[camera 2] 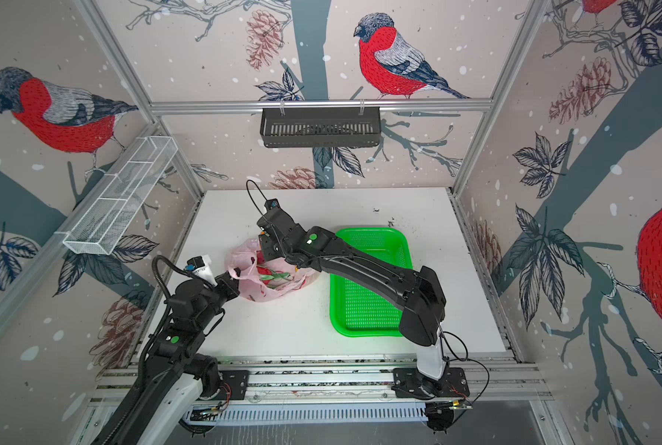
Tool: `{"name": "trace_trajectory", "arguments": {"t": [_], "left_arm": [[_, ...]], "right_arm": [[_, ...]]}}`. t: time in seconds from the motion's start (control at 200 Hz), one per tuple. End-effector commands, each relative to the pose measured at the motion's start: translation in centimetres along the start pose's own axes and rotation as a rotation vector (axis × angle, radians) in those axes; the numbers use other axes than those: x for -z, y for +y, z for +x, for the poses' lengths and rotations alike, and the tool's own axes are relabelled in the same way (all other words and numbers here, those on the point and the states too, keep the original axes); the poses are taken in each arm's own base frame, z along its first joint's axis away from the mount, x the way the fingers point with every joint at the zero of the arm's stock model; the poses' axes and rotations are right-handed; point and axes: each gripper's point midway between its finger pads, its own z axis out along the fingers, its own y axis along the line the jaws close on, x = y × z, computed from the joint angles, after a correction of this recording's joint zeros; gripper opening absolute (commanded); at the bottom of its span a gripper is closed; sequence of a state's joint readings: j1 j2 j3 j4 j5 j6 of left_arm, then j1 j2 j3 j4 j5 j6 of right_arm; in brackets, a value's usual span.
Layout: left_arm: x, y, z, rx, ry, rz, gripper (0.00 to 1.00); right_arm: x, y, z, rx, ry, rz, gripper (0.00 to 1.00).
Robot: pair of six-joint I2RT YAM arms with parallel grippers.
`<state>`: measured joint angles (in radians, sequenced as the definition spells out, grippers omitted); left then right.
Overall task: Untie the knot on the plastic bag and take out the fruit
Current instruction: 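Lift the orange out of the bag with the right gripper, then carry the orange over the green basket with the right gripper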
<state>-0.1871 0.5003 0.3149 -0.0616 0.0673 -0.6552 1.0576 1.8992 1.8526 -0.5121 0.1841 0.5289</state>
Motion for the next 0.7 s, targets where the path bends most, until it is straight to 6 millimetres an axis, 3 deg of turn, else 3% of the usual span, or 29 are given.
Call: {"name": "trace_trajectory", "arguments": {"t": [0.0, 0.425, 0.696], "left_arm": [[0.1, -0.6, -0.9, -0.014, -0.029, 0.018, 0.0], [0.3, -0.7, -0.7, -0.025, -0.021, 0.018, 0.0], [0.3, -1.0, -1.0, -0.046, -0.017, 0.024, 0.0]], "right_arm": [[0.8, 0.1, -2.4, -0.011, -0.079, -0.016, 0.19], [1.3, -0.3, -4.7, -0.034, -0.145, -0.052, 0.19], [1.8, -4.5, -5.4, -0.057, -0.165, 0.042, 0.19]]}}
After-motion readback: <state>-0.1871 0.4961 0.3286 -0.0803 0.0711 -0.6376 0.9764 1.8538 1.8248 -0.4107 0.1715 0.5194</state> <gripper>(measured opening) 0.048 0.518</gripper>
